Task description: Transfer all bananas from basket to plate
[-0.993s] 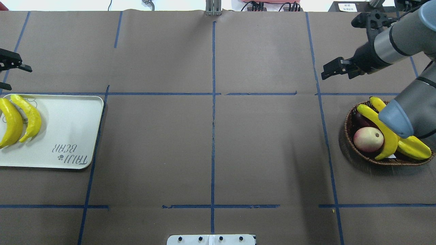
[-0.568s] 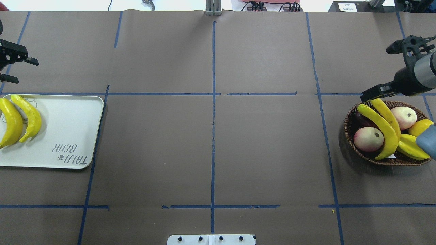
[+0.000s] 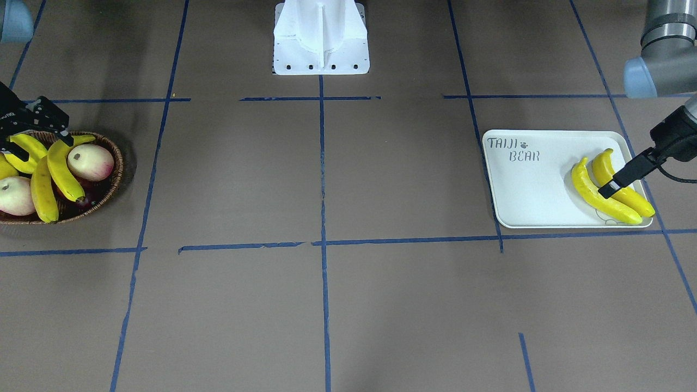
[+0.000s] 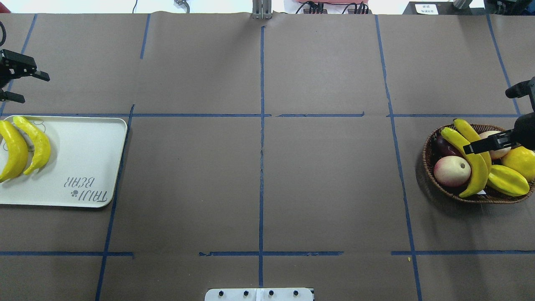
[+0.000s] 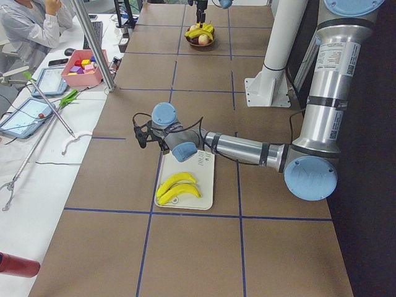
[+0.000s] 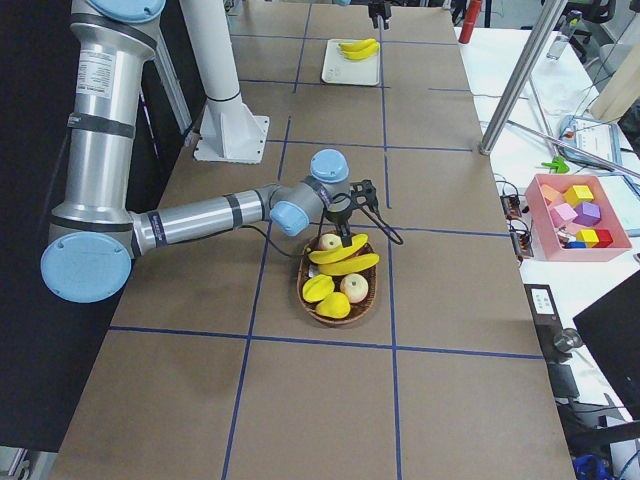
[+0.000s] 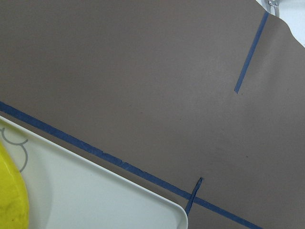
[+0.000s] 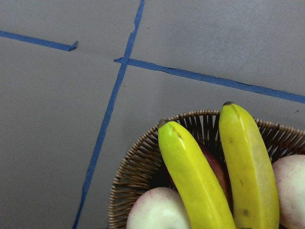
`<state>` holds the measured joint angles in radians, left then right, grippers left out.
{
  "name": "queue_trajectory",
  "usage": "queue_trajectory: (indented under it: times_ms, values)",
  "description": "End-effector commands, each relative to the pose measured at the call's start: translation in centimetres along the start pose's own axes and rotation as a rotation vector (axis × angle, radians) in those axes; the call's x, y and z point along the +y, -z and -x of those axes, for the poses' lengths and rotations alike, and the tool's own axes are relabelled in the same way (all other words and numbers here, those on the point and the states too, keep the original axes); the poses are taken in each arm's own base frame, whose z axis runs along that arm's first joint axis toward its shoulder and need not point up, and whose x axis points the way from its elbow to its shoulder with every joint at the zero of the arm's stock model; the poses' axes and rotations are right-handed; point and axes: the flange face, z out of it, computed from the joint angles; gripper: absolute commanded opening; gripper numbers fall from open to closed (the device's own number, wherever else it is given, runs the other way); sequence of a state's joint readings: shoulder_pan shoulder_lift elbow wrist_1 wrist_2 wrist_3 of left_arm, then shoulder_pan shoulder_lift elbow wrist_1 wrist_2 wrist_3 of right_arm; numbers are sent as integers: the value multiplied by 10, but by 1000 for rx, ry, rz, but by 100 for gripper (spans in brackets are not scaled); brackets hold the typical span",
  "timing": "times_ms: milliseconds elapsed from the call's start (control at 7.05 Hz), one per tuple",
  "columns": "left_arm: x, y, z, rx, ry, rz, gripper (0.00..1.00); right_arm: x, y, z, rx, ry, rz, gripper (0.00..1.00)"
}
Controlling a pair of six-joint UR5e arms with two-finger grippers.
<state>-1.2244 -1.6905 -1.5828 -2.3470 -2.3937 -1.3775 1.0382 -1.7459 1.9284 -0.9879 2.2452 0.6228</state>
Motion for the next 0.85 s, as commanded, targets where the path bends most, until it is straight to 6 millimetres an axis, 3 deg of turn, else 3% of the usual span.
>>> queue_trajectory:
  times_ms: [0, 710]
  values:
    - [-2, -2, 3, -5, 4, 0, 100, 5, 2, 1, -40, -23, -7, 90]
    - [-1, -3, 3, -5, 3, 3, 100, 16, -22, -36, 48, -30, 11, 83]
